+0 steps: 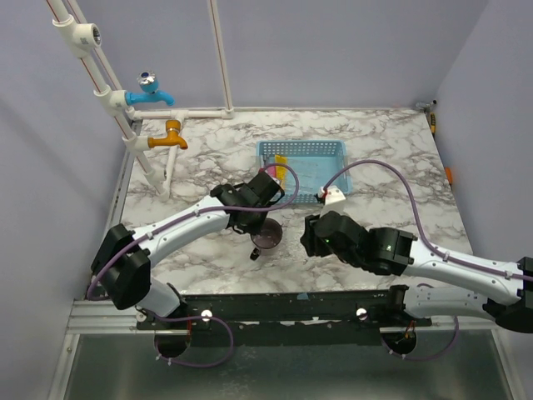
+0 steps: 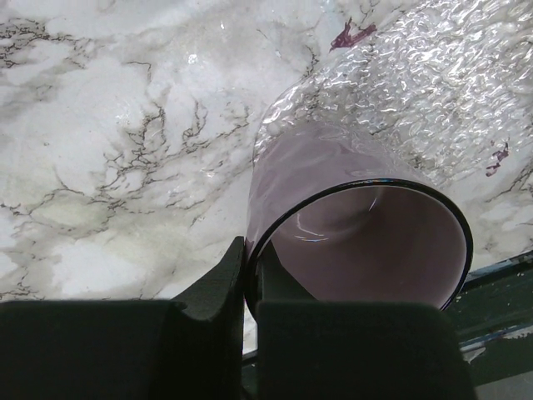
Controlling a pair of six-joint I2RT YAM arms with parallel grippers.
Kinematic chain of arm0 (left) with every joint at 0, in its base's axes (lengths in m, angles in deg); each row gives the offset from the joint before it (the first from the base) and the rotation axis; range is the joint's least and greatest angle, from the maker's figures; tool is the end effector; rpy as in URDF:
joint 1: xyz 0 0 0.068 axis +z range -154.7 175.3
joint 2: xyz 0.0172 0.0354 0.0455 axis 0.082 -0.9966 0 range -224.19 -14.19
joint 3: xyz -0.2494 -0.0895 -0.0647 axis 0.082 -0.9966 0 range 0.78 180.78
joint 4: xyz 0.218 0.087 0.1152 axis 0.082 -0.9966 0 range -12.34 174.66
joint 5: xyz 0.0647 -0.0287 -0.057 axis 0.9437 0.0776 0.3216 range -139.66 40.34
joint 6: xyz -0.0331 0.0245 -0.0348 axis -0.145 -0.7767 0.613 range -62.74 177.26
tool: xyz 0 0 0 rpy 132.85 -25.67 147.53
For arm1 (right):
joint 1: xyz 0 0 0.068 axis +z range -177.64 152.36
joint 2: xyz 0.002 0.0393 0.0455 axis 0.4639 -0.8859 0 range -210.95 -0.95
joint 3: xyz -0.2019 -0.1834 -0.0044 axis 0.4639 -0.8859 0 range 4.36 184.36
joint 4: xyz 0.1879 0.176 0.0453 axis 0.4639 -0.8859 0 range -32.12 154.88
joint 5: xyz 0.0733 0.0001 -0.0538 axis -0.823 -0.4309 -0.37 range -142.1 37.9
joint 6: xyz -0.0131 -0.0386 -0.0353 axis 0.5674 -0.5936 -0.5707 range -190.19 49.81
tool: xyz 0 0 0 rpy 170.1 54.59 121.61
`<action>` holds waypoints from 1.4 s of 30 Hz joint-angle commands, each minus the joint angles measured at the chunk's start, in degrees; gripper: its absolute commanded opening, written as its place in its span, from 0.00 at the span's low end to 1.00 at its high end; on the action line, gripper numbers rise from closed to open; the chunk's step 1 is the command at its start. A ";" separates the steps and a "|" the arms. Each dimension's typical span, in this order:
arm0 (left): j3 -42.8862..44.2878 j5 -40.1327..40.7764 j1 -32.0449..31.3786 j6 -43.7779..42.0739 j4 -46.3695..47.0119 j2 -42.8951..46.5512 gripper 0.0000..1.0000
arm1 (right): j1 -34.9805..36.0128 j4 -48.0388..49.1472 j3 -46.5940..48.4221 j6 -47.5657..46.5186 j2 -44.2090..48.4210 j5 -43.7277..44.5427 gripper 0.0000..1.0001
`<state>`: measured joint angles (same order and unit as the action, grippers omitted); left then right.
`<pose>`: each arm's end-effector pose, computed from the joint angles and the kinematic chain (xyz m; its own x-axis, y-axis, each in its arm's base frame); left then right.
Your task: Prepare toiletry sets of a toothbrush and toothpaste on the tray
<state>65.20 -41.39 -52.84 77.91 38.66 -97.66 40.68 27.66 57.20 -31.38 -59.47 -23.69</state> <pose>0.1956 -0.2104 0.2535 -0.8117 0.3831 -0.4408 0.4385 0.8983 -0.0267 0.0931 0.1879 0.3023 -0.6276 -0.0862 -0.7738 -0.3788 0.9021 0.2068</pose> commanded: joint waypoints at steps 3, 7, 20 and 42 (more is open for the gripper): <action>3.50 3.71 -2.02 0.04 0.91 -2.88 0.00 | 0.44 1.31 -1.85 -1.82 -0.86 -1.21 0.49; 3.25 3.82 -2.22 0.41 1.26 -3.98 0.00 | 0.43 1.99 -2.51 -1.37 -0.73 -1.89 0.50; 2.10 0.19 -2.32 0.45 3.08 -5.56 0.00 | 0.43 2.48 -3.83 -0.60 -1.51 -2.48 0.50; -0.97 -0.74 -2.31 0.98 3.29 -3.67 0.00 | 0.45 2.32 -3.04 -0.05 -4.39 -2.65 0.50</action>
<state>65.02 -41.25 -54.81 78.32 41.28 -103.10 40.68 29.26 53.88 -32.06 -63.10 -25.66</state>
